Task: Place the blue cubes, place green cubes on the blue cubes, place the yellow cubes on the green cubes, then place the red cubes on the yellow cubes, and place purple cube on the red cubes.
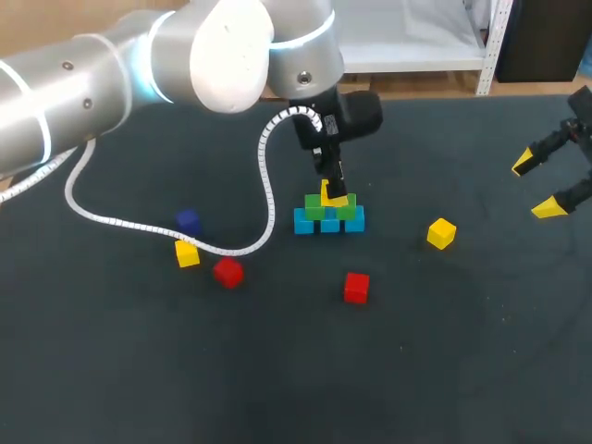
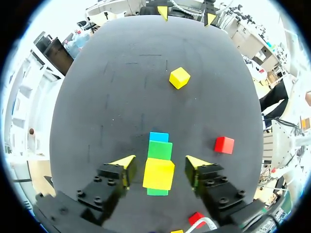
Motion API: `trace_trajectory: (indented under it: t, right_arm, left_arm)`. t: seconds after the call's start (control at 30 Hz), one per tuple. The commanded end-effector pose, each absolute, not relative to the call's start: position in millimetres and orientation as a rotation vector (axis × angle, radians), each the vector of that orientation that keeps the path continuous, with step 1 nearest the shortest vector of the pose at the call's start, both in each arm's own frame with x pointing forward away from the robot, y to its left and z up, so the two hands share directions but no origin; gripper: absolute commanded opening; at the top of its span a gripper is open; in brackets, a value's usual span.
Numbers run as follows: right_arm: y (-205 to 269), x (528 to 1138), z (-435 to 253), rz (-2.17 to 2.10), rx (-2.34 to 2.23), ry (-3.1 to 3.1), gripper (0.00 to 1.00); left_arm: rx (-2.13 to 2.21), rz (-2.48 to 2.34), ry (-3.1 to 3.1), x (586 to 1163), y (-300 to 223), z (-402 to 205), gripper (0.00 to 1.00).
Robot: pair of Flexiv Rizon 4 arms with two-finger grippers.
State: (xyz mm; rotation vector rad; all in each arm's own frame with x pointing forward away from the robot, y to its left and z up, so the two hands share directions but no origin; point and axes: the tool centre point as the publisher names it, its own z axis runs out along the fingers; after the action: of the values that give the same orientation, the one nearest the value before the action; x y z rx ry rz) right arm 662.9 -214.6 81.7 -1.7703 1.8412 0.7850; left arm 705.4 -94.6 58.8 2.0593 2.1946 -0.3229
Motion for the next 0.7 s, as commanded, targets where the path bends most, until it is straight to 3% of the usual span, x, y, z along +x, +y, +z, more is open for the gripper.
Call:
trace_trajectory:
  t: [0.03,0.23,0.7]
  right_arm:
    - [-215,664,81,0.788,-1.770,1.838,1.00]
    - [-215,664,81,0.788,-1.770,1.838,1.00]
    - [-215,664,81,0.788,-1.770,1.838,1.00]
  left_arm:
    - [2.065,-0.327,2.196,708,-95,59,0.87]
    - [2.061,-0.316,2.195,707,-93,61,0.91]
    - [2.048,-0.322,2.221,695,-77,60,0.83]
